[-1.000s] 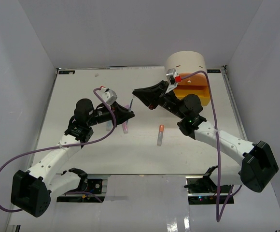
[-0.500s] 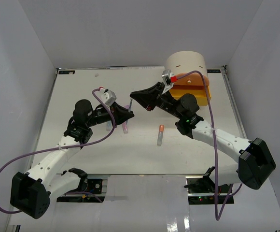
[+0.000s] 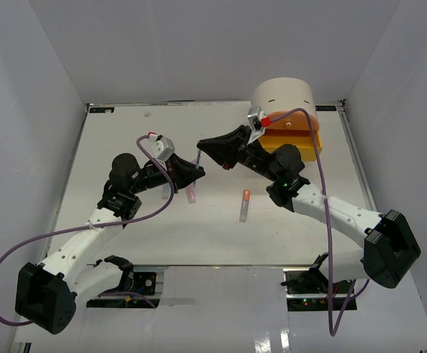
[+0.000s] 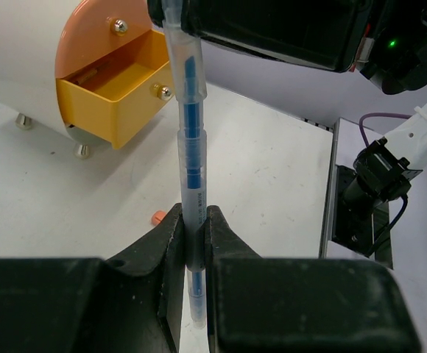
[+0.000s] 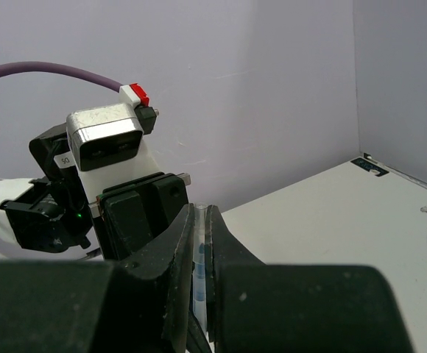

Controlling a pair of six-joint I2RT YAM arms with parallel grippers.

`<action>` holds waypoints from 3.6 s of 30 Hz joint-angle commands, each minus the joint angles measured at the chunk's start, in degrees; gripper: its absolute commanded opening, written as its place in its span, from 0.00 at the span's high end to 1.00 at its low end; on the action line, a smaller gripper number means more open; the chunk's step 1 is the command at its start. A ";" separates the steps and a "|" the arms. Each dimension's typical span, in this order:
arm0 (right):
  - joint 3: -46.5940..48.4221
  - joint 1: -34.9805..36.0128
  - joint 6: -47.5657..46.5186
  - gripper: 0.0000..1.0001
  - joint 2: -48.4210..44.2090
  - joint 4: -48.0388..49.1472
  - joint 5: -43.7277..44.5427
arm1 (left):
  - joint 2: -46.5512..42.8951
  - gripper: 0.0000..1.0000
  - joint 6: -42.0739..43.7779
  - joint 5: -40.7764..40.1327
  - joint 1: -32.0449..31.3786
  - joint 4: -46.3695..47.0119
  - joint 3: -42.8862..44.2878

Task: Sort the stationery into containers
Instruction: Close the pen cap on the pen.

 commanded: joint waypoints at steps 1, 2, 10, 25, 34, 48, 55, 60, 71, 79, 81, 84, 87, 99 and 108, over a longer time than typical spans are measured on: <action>-0.63 0.64 0.44 0.92 -0.38 5.08 -0.25 | -1.82 1.00 -1.46 -0.26 -0.21 4.56 -1.16; -0.81 0.64 0.44 0.92 -0.38 5.07 -0.25 | -1.82 1.00 -1.55 -0.34 -0.21 5.01 -1.16; -1.86 0.99 0.09 0.92 -0.82 5.78 -0.51 | -0.59 1.00 -2.60 -0.43 -0.21 7.38 -0.11; -3.27 1.08 0.00 0.82 -2.31 5.25 -0.77 | -0.50 1.00 -1.46 -0.69 -0.21 7.91 0.07; -3.45 1.17 -1.05 0.55 -4.33 2.80 -0.95 | -0.06 1.00 -1.11 -0.78 -0.21 7.21 0.07; 7.53 1.17 -13.09 0.10 -10.57 -30.15 7.66 | 0.56 1.00 5.30 0.01 -0.21 -1.22 0.94; 17.81 1.17 -12.84 0.07 -6.27 -41.31 9.07 | 0.47 1.00 6.89 -0.34 -0.21 -4.39 1.30; 20.46 1.87 -11.69 0.18 -1.96 -43.79 8.71 | 0.21 1.00 7.59 -1.13 -0.21 -5.62 1.30; 21.78 3.63 -12.57 0.39 1.47 -45.38 9.68 | -0.06 1.00 7.24 -2.19 -0.21 -6.41 1.38; 21.34 4.34 -12.57 0.58 1.82 -44.85 10.21 | -0.06 1.00 6.98 -2.37 -0.21 -6.50 1.56; 21.43 4.60 -12.66 0.62 1.91 -44.93 10.30 | -0.15 1.00 6.98 -2.45 -0.21 -6.42 1.56; 21.60 4.69 -12.75 0.69 2.26 -45.11 10.30 | -0.41 1.00 6.89 -2.45 -0.21 -6.42 1.56; 22.04 4.95 -12.75 0.81 2.79 -45.90 10.30 | -0.50 1.00 6.98 -2.45 -0.21 -6.42 1.65; 21.69 6.36 -13.53 0.92 4.37 -51.61 9.59 | -1.29 1.00 7.24 -3.94 -0.21 -5.63 4.11; 19.05 7.15 -13.89 0.92 4.63 -56.09 10.65 | -2.43 1.00 8.21 -6.76 -0.21 -4.84 7.36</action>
